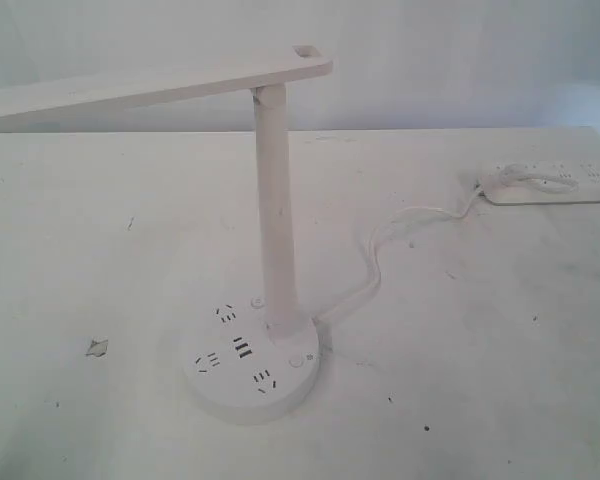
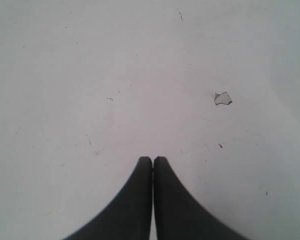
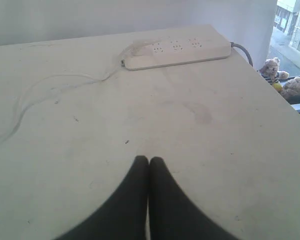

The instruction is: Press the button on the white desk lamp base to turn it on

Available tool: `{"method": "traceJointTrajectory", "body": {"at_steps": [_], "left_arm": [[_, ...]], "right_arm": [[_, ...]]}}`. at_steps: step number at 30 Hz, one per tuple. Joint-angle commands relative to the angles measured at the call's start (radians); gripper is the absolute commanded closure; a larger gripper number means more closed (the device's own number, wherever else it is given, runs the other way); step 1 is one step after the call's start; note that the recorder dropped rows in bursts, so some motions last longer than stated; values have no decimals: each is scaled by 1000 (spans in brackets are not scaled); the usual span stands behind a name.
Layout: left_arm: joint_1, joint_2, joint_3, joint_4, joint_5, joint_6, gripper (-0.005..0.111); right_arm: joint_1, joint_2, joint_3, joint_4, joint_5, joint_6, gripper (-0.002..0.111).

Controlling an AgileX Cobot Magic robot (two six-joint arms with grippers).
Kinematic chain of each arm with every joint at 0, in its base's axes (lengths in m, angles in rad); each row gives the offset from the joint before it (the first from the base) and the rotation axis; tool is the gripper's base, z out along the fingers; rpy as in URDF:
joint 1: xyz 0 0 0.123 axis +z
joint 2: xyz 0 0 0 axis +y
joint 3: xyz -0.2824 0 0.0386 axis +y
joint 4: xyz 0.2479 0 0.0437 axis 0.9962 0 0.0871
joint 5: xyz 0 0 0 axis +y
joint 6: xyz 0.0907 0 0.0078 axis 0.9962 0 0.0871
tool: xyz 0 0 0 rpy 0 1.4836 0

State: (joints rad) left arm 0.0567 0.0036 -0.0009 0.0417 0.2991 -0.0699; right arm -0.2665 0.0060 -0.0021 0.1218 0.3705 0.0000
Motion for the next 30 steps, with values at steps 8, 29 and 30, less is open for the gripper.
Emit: {"method": "traceJointTrajectory", "body": {"at_steps": [8,29,30], "left_arm": [[1,-4,1,-4,8,-1,107],[1,-4,1,-4,8,-1,107],[1,-4,1,-4,8,-1,107]], "right_arm": [[6,-6,2,-1,-2,5,108],[6,-6,2,22,-1251,203,108],[6,-6,2,22,-1308,220,108]]}}
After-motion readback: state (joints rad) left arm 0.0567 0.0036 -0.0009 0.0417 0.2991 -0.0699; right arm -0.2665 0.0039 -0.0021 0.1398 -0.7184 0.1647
